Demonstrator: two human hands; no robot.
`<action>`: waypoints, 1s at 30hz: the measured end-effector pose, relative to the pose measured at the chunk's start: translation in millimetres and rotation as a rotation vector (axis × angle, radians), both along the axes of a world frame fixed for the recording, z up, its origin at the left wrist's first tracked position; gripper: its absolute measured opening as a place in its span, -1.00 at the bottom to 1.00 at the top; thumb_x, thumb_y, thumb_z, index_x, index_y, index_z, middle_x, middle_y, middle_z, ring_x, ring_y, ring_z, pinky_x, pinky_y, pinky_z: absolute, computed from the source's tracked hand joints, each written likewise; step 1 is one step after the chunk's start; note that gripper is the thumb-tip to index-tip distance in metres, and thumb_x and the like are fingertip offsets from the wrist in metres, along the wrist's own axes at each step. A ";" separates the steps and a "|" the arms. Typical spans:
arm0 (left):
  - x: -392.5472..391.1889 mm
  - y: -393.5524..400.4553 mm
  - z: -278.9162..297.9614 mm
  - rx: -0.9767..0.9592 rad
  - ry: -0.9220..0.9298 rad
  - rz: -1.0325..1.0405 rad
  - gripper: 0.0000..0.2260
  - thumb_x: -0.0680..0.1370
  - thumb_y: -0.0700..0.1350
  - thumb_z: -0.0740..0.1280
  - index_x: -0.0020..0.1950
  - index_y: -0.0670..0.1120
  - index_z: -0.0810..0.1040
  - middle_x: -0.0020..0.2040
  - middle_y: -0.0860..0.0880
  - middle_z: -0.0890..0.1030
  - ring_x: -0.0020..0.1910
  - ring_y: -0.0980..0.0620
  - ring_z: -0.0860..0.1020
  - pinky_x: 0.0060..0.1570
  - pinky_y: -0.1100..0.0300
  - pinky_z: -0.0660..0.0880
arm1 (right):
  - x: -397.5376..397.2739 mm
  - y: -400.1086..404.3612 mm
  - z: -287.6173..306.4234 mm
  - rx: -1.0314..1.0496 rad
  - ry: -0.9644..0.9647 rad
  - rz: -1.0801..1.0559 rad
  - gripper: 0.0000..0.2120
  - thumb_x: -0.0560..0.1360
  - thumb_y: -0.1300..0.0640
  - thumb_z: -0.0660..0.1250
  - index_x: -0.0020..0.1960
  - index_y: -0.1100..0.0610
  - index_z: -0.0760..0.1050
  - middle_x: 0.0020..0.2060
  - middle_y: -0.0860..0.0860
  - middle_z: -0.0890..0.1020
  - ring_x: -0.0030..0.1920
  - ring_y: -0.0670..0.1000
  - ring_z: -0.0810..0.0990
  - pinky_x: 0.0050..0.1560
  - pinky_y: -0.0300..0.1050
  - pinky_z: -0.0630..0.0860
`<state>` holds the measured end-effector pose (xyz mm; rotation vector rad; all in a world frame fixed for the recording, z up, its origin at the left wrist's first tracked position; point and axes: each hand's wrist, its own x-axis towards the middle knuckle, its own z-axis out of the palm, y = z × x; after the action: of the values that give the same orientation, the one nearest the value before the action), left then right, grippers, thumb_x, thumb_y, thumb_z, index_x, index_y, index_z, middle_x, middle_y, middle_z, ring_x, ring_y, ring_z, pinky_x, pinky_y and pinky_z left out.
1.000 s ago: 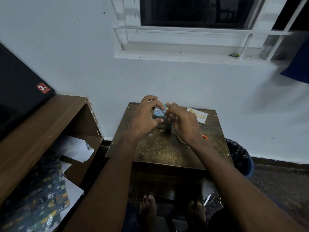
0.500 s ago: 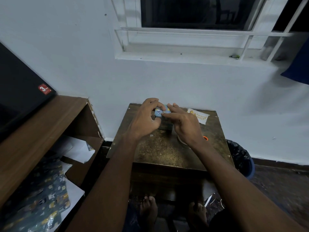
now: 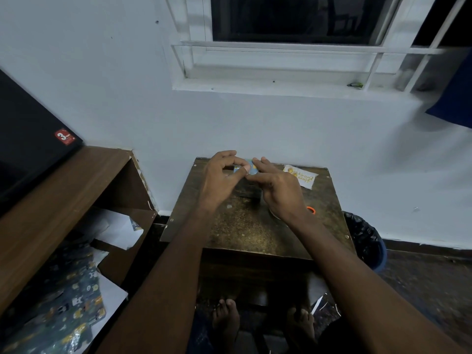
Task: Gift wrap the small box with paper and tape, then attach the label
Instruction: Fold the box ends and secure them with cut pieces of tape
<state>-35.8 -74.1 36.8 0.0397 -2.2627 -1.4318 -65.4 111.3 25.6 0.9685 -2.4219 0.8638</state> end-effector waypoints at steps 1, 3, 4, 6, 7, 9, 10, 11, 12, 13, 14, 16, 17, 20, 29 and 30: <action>-0.3 -0.7 -0.3 0.008 -0.002 0.001 -0.92 0.55 -0.06 0.54 0.03 0.06 0.78 0.32 0.05 0.59 0.37 0.13 0.51 0.34 -0.07 0.53 | 0.4 -0.1 0.1 0.002 -0.001 -0.002 -0.49 0.49 0.46 0.33 0.27 0.00 0.69 0.45 0.02 0.53 0.51 0.06 0.44 0.29 0.16 0.60; -1.3 -2.2 -1.6 0.007 0.001 0.003 -0.90 0.54 -0.06 0.55 0.05 0.07 0.79 0.33 0.06 0.59 0.38 0.12 0.51 0.32 -0.08 0.55 | 0.8 0.1 0.5 0.001 0.001 -0.003 -0.49 0.50 0.46 0.34 0.27 -0.02 0.69 0.45 0.01 0.53 0.52 0.04 0.43 0.29 0.14 0.60; -2.0 -3.2 -2.4 0.003 0.006 0.007 -0.89 0.54 -0.06 0.55 0.05 0.07 0.79 0.34 0.06 0.58 0.38 0.11 0.51 0.31 -0.07 0.57 | 0.6 0.1 0.6 0.000 0.002 -0.003 -0.49 0.50 0.45 0.34 0.27 -0.02 0.69 0.45 0.01 0.53 0.52 0.04 0.43 0.29 0.13 0.60; -1.9 -4.0 -2.1 -0.010 0.019 0.009 -0.88 0.54 -0.07 0.56 0.06 0.06 0.79 0.36 0.05 0.59 0.38 0.08 0.53 0.26 -0.03 0.60 | 0.6 -0.1 0.2 0.002 0.000 -0.002 -0.49 0.50 0.45 0.34 0.27 -0.03 0.69 0.45 0.01 0.53 0.52 0.05 0.43 0.30 0.12 0.59; -1.5 -3.9 -1.6 -0.021 0.025 0.009 -0.88 0.54 -0.07 0.56 0.07 0.06 0.79 0.37 0.04 0.59 0.38 0.06 0.53 0.22 0.01 0.61 | 0.7 -0.4 -0.1 0.005 -0.001 -0.003 -0.48 0.49 0.46 0.34 0.27 -0.03 0.69 0.45 0.00 0.53 0.52 0.04 0.43 0.30 0.11 0.59; -1.9 -3.8 -1.4 -0.034 0.030 0.011 -0.87 0.54 -0.08 0.56 0.08 0.05 0.79 0.39 0.03 0.59 0.38 0.04 0.54 0.16 0.09 0.63 | 0.7 -0.5 -0.5 0.007 -0.003 -0.002 -0.45 0.47 0.47 0.34 0.28 -0.05 0.68 0.46 -0.01 0.52 0.53 0.04 0.42 0.31 0.09 0.58; -2.2 -3.8 -1.5 -0.038 0.032 0.015 -0.87 0.54 -0.08 0.56 0.09 0.05 0.79 0.39 0.03 0.59 0.38 0.03 0.54 0.15 0.12 0.63 | 0.6 -0.6 -0.6 0.004 -0.004 -0.001 -0.44 0.46 0.47 0.33 0.27 -0.05 0.68 0.46 -0.01 0.52 0.53 0.04 0.42 0.31 0.09 0.58; -2.5 -3.8 -1.9 -0.043 0.032 0.021 -0.85 0.54 -0.08 0.56 0.10 0.05 0.79 0.39 0.03 0.59 0.38 0.03 0.54 0.14 0.14 0.63 | 0.6 -0.7 -0.8 0.001 -0.004 0.000 -0.44 0.46 0.47 0.33 0.27 -0.05 0.68 0.46 -0.01 0.52 0.53 0.04 0.42 0.31 0.09 0.58; -3.2 -3.5 -2.1 -0.036 0.028 0.021 -0.83 0.55 -0.08 0.56 0.13 0.04 0.78 0.40 0.04 0.59 0.37 0.03 0.55 0.15 0.14 0.63 | 0.6 -0.4 -0.7 0.000 -0.002 -0.001 -0.44 0.45 0.47 0.34 0.27 -0.05 0.69 0.46 -0.01 0.52 0.53 0.04 0.42 0.30 0.10 0.59; -3.2 -2.9 -1.8 -0.013 0.016 0.018 -0.80 0.55 -0.09 0.56 0.17 0.04 0.78 0.40 0.05 0.59 0.37 0.03 0.55 0.16 0.13 0.64 | 0.8 -0.4 -0.7 0.001 0.001 -0.002 -0.45 0.45 0.47 0.34 0.26 -0.05 0.69 0.45 -0.01 0.53 0.53 0.04 0.42 0.29 0.11 0.60; -2.8 -2.2 -1.0 0.027 -0.002 0.009 -0.77 0.55 -0.10 0.56 0.20 0.05 0.77 0.39 0.07 0.59 0.36 0.04 0.56 0.18 0.12 0.64 | 1.0 -0.4 -0.6 0.001 0.003 -0.002 -0.46 0.45 0.46 0.35 0.25 -0.05 0.70 0.45 -0.02 0.53 0.52 0.04 0.43 0.28 0.12 0.60; -0.8 1.9 1.4 0.112 -0.045 -0.014 -0.74 0.55 -0.14 0.56 0.22 0.05 0.76 0.35 0.10 0.62 0.32 0.09 0.59 0.22 0.15 0.63 | 1.2 -0.1 -0.5 0.004 0.000 0.001 -0.48 0.46 0.45 0.36 0.23 -0.05 0.71 0.45 -0.02 0.53 0.52 0.05 0.43 0.28 0.13 0.60; -0.3 4.8 2.0 0.151 -0.054 -0.022 -0.75 0.55 -0.17 0.55 0.21 0.04 0.77 0.30 0.10 0.66 0.29 0.12 0.61 0.23 0.15 0.63 | 1.1 0.2 -0.7 0.006 0.000 0.004 -0.48 0.46 0.45 0.36 0.22 -0.05 0.71 0.45 -0.03 0.53 0.52 0.05 0.43 0.28 0.12 0.61; -1.9 13.4 0.9 0.312 -0.074 -0.031 -0.81 0.57 -0.22 0.51 0.15 -0.02 0.77 0.08 0.07 0.76 0.12 0.10 0.71 0.16 0.08 0.67 | 1.1 1.3 -0.4 -0.029 -0.018 0.024 -0.51 0.45 0.47 0.36 0.14 -0.03 0.74 0.43 -0.05 0.55 0.51 0.03 0.44 0.29 0.04 0.60; -11.1 22.6 -1.1 0.241 -0.075 0.055 -0.75 0.73 -0.19 0.25 0.16 0.01 0.72 0.11 0.06 0.71 0.10 0.08 0.66 0.00 0.19 0.60 | 4.1 -1.4 9.5 -0.388 -0.385 -0.069 -0.46 0.41 0.28 0.57 0.21 -0.03 0.36 0.34 -0.14 0.56 0.08 0.08 0.68 -0.02 0.06 0.64; -10.7 21.9 -0.7 0.213 -0.077 0.055 -0.74 0.73 -0.20 0.24 0.21 0.01 0.71 0.16 0.05 0.70 0.12 0.10 0.65 0.01 0.20 0.60 | 3.3 -2.2 8.0 -0.374 -0.401 -0.083 -0.42 0.43 0.27 0.57 0.30 0.00 0.36 0.35 -0.10 0.55 0.21 0.02 0.63 0.05 -0.05 0.61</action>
<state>-46.5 -52.2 36.1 0.2267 -2.1408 -1.6617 -62.1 109.1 33.6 0.5940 -2.4549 1.5320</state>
